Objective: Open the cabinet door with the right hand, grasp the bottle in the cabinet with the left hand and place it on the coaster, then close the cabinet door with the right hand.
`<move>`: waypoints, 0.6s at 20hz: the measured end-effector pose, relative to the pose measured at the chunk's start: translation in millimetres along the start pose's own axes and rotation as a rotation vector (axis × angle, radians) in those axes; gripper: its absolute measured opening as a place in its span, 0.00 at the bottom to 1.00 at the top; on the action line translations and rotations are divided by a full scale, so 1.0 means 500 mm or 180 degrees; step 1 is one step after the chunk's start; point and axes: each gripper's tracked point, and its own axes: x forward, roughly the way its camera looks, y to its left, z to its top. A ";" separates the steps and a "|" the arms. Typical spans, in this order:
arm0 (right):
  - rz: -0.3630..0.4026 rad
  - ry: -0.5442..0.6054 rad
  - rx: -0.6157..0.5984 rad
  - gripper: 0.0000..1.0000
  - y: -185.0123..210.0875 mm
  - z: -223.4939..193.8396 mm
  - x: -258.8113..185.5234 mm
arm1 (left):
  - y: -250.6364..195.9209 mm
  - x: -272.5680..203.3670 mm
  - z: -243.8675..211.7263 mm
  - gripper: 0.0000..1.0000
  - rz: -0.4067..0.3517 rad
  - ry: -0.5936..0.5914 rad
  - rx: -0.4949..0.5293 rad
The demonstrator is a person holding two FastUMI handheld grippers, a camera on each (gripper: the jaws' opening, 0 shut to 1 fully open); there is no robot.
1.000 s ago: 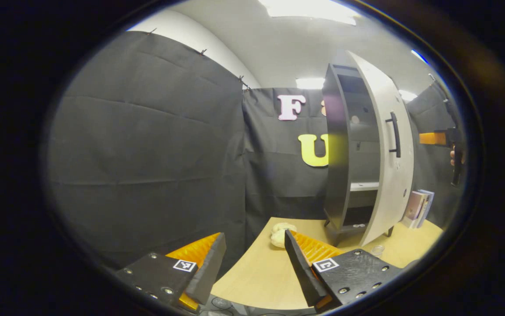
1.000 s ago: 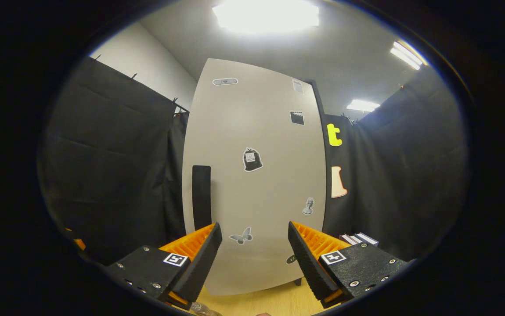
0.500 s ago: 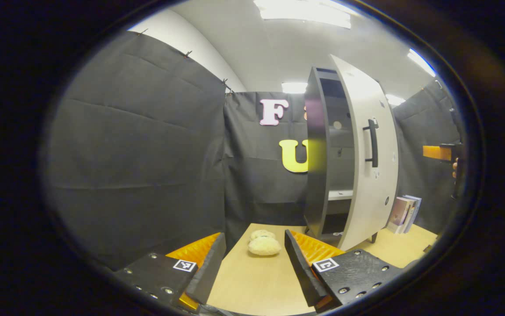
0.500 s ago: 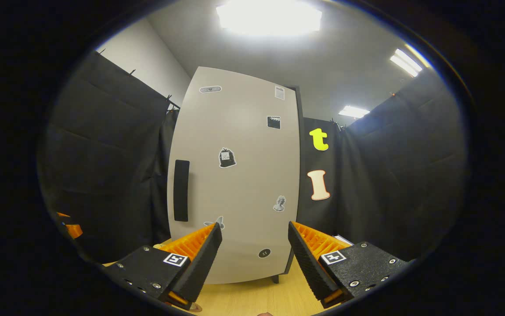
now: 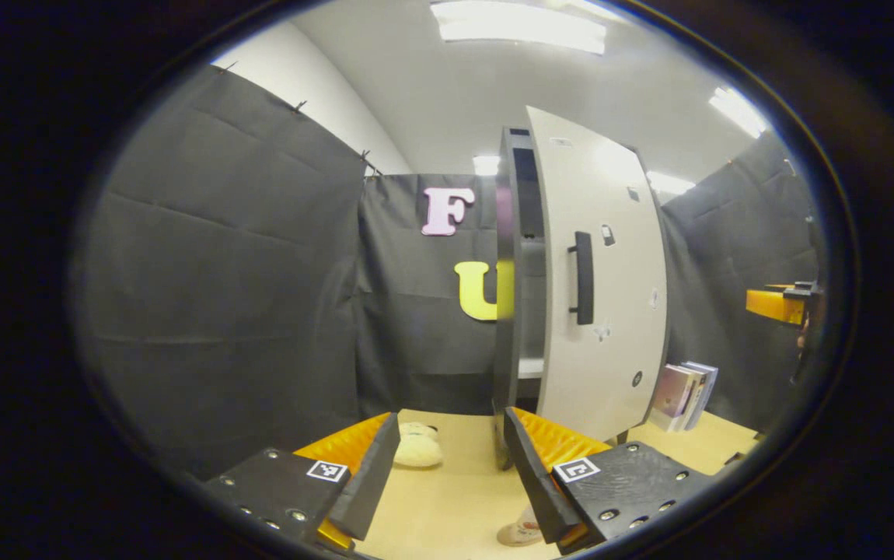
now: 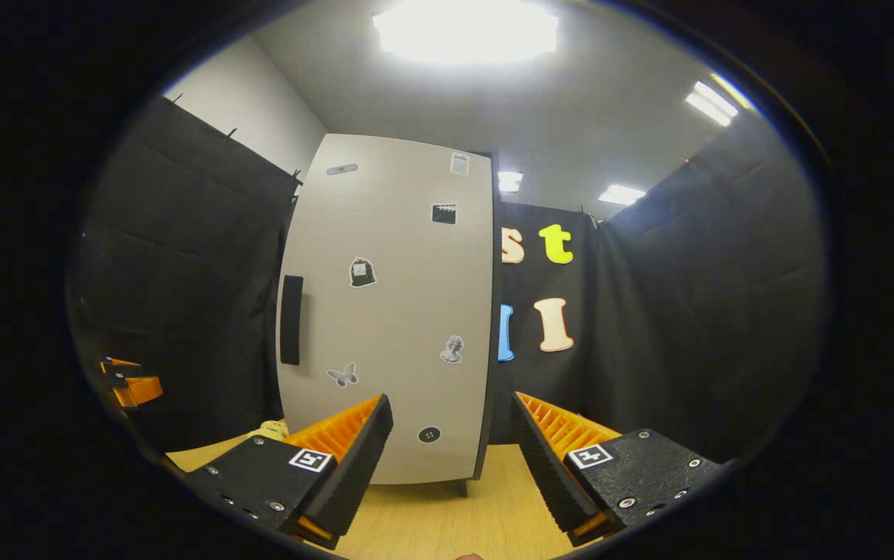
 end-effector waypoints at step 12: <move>-0.0145 0.0039 0.0271 0.94 -0.153 -0.038 -0.031 | -0.159 0.025 0.019 0.81 -0.0096 -0.0025 0.0078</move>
